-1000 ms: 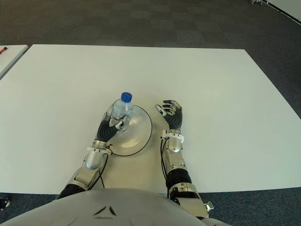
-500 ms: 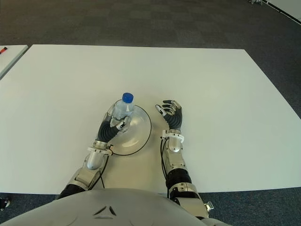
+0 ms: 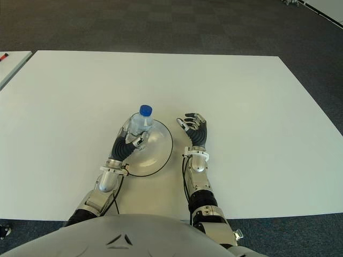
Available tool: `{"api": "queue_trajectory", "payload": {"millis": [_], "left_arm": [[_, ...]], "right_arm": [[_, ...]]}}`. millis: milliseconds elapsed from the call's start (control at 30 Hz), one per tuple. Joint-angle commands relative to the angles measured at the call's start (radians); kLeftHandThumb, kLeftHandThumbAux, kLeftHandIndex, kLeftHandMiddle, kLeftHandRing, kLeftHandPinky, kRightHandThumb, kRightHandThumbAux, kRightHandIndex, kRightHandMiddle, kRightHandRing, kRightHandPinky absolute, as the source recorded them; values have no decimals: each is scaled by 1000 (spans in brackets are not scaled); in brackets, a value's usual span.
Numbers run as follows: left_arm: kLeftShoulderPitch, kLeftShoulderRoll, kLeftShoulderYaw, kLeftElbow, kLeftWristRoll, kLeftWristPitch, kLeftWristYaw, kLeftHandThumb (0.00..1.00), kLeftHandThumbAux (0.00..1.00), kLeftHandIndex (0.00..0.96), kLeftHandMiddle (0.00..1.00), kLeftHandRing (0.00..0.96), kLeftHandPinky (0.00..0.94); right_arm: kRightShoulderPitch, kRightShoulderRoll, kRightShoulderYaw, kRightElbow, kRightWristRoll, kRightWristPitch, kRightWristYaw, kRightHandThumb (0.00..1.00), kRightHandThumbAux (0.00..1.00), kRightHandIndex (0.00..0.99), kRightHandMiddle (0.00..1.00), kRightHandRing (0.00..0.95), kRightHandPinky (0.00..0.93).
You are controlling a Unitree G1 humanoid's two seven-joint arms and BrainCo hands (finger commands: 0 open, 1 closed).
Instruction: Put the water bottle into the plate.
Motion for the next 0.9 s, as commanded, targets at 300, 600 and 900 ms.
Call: {"api": "queue_trajectory", "payload": {"millis": [300, 600, 900], "left_arm": [[-8, 14, 8, 14, -10, 39, -13, 756, 515, 200, 375, 356, 367], [-16, 16, 17, 19, -1, 43, 2, 753, 510, 203, 373, 365, 387], [-20, 16, 22, 19, -7, 53, -3, 754, 516, 208, 376, 369, 386]], "right_arm": [[21, 9, -3, 63, 4, 25, -5, 697, 724, 416, 412, 432, 435], [16, 12, -4, 74, 6, 16, -8, 698, 724, 416, 416, 437, 446], [13, 14, -3, 82, 8, 8, -4, 699, 723, 417, 414, 437, 441]]}}
